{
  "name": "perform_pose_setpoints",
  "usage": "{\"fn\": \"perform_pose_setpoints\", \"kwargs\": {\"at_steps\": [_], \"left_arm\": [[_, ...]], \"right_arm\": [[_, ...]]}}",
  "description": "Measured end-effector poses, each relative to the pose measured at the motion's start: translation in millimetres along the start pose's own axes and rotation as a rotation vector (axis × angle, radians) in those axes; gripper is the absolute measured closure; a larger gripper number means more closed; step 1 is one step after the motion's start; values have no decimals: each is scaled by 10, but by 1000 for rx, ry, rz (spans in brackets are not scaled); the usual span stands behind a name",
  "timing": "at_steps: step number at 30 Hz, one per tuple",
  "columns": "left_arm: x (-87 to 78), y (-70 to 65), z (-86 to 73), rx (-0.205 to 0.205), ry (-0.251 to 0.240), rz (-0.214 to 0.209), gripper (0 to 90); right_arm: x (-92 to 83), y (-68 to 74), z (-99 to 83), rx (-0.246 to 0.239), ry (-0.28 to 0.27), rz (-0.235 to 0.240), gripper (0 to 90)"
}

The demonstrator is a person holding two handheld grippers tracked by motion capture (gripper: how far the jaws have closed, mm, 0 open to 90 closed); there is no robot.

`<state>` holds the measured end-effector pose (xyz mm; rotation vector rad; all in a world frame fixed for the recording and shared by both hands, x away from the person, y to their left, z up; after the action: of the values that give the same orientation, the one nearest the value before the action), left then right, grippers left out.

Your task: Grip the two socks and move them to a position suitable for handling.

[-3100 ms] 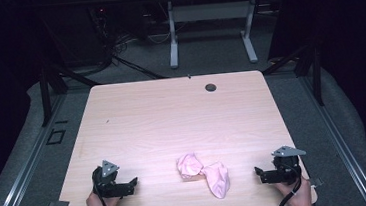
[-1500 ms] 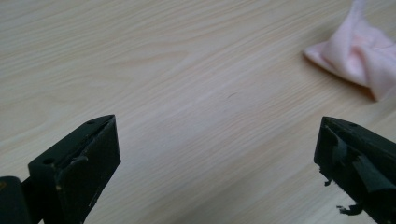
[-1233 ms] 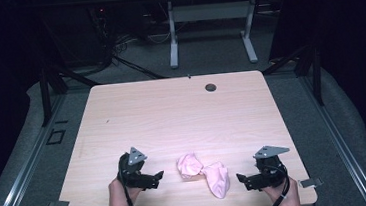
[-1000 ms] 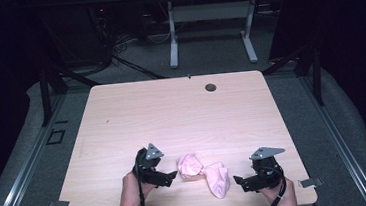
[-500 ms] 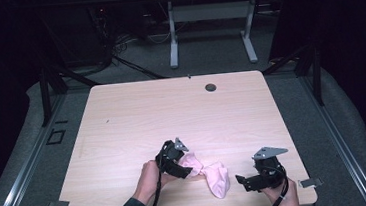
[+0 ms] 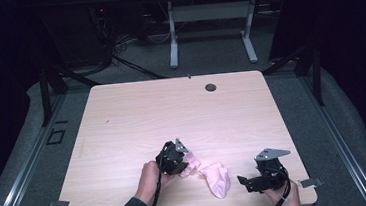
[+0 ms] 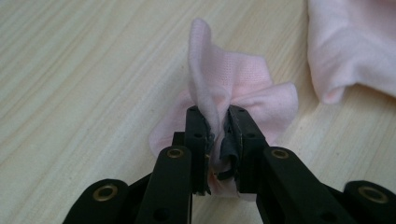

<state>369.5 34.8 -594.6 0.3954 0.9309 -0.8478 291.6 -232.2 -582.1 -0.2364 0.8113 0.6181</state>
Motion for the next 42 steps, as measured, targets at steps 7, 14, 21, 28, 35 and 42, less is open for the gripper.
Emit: {"fn": "perform_pose_setpoints", "kwargs": {"at_steps": [7, 14, 21, 28, 35, 42], "left_arm": [[-109, 168, 338, -19, -59, 5, 792], [288, 385, 438, -64, 12, 19, 786], [183, 446, 445, -125, -63, 54, 340], [-296, 439, 260, -149, -131, 101, 105], [-471, 480, -384, -199, -106, 154, 0], [-555, 583, -935, -283, -114, 184, 0]], "right_arm": [[-8, -15, 8, -1, -5, -2, 65], [22, 10, 17, -6, 4, 2, 65], [28, 42, 54, -19, 17, 10, 63], [-2, 107, 151, -46, 11, 27, 59], [58, 228, 335, -112, 54, 62, 42], [201, 362, 481, -188, 124, 96, 29]]}}
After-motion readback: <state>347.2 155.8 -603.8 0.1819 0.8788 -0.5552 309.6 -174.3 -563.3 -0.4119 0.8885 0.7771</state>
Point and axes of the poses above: each handheld gripper's, and its own axes: x roughly forward along the jaws, z roughly out of its top, y roughly to its left, the point moved 5 cm from there along x, roughly forward along the jaws, and after that the axes turned 5 degrees about -x, right-handed, at the moved point
